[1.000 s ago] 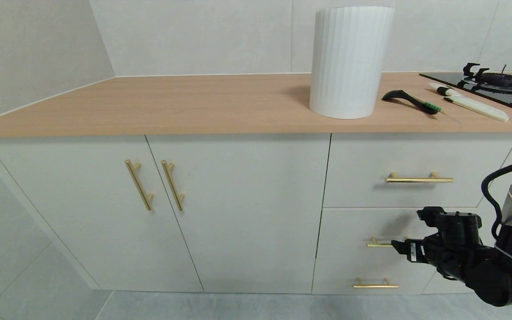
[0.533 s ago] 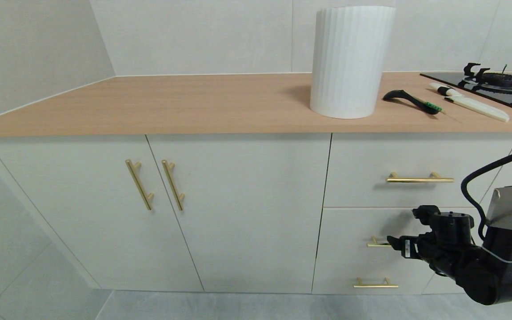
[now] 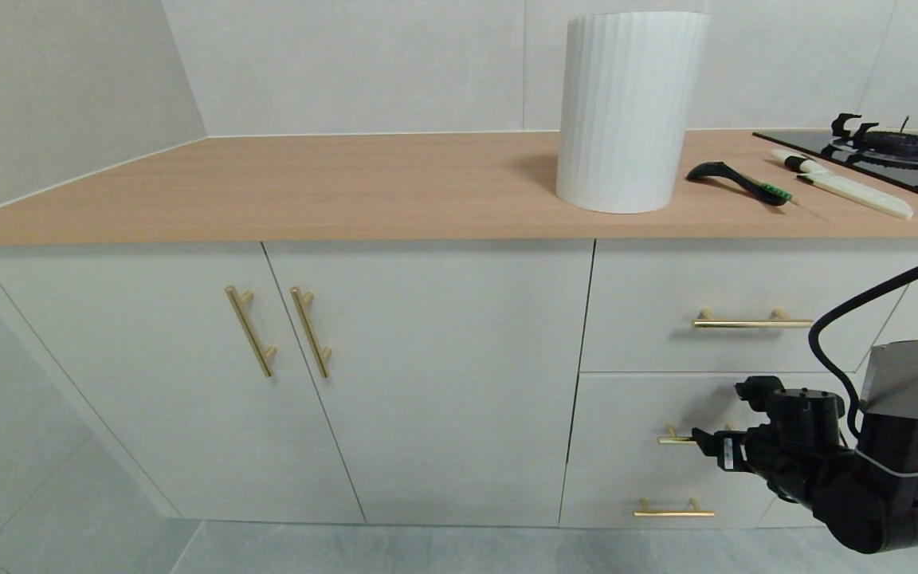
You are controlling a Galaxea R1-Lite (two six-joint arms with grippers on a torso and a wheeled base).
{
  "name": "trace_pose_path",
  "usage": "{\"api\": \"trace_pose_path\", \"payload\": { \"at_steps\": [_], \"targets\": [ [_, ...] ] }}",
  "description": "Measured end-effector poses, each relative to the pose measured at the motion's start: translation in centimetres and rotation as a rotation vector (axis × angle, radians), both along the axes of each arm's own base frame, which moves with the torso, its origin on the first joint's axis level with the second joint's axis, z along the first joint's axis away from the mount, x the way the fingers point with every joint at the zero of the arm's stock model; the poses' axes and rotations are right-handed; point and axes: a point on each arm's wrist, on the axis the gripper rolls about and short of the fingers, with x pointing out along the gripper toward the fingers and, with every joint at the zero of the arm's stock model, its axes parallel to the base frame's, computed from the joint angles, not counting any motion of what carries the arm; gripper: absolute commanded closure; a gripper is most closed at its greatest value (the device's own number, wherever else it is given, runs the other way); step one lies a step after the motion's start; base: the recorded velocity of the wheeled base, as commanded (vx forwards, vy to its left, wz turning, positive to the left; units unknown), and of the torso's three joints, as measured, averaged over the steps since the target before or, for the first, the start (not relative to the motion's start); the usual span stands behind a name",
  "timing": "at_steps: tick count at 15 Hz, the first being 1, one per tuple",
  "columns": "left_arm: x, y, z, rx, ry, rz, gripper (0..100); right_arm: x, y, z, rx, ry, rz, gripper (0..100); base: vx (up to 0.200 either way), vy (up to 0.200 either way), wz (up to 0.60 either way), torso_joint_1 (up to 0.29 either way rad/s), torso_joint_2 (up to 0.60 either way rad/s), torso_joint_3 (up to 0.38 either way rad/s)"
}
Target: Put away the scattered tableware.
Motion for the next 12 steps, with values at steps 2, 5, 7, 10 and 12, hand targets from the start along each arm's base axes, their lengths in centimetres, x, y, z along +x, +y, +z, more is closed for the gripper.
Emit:
{"api": "trace_pose_path", "payload": {
  "at_steps": [2,5,7,10,12],
  "targets": [
    [0.0,0.0,0.0,0.000,0.000,0.000,0,-0.3,0.0,-0.3,-0.015,0.020,0.011,0,0.000,0.000,0.00,0.000,0.00,0.000],
    [0.0,0.0,0.0,0.000,0.000,0.000,0,-0.9,-0.1,-0.3,-0.028,0.044,0.022,0,0.000,0.000,0.00,0.000,0.00,0.000],
    [0.0,0.0,0.0,0.000,0.000,0.000,0,-1.9,-0.1,0.3,-0.038,0.087,0.038,0,0.000,0.000,0.00,0.000,0.00,0.000],
    [0.0,0.0,0.0,0.000,0.000,0.001,0,-4.2,0.2,3.3,-0.008,0.207,0.108,0,0.000,0.000,0.00,0.000,0.00,0.000],
    [0.0,0.0,0.0,0.000,0.000,0.001,0,-5.9,0.5,7.1,0.015,0.266,0.151,0,0.000,0.000,0.00,0.000,0.00,0.000]
  ]
}}
